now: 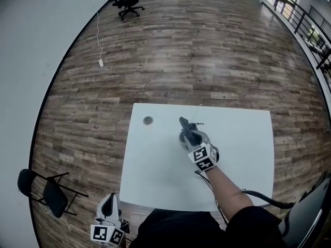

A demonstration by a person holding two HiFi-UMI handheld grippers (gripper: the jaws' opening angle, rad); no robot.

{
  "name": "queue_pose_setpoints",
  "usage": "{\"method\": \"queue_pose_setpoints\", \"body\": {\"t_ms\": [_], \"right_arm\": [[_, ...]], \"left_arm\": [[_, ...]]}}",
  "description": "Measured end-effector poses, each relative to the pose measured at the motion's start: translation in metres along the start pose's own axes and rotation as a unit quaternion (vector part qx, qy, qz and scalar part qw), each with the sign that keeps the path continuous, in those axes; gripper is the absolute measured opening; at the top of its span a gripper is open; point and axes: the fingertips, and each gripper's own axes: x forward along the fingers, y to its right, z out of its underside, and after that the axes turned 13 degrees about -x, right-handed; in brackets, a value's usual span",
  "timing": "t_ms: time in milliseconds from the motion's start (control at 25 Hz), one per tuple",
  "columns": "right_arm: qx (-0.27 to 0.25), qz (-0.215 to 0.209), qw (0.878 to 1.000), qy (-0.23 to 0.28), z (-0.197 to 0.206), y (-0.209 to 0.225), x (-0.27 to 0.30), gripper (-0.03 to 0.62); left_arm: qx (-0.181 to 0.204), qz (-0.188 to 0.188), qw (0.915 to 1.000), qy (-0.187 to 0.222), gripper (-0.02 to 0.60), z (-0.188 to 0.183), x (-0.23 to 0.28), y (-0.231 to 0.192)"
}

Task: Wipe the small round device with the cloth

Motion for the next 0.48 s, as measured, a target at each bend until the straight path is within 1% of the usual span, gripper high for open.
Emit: {"method": "queue_pose_setpoints", "body": {"t_ms": [40,120,200,280,400,480], "right_arm": [[-0.016,-0.004,1.0,-0.002,-0.002,-0.001,0.001,0.094],[-0.066,-0.013,0.998,-0.005,-0.007,-0.006,0.002,0.094],[-0.125,-0.025,0.992,-0.007,-0.01,-0.017,0.004,0.095],[-0.168,-0.034,0.985,-0.012,-0.01,-0.028,0.005,0.094],[-0.2,-0.043,0.979,-0.015,-0.01,-0.041,0.004,0.094],[-0.216,-0.066,0.974,-0.015,-0.007,-0.059,0.005,0.094]], "left_arm": [[-0.001,-0.002,1.0,0.0,0.003,0.0,-0.001,-0.001],[-0.001,-0.003,1.0,0.0,0.003,0.001,-0.001,-0.002],[-0.002,-0.004,1.0,0.002,0.003,0.001,-0.002,-0.004],[-0.002,-0.005,1.0,0.002,0.003,0.001,-0.002,-0.005],[-0.002,-0.002,1.0,0.0,0.003,0.001,0.001,-0.004],[-0.002,0.003,1.0,-0.004,0.003,0.003,0.004,-0.002]]}}
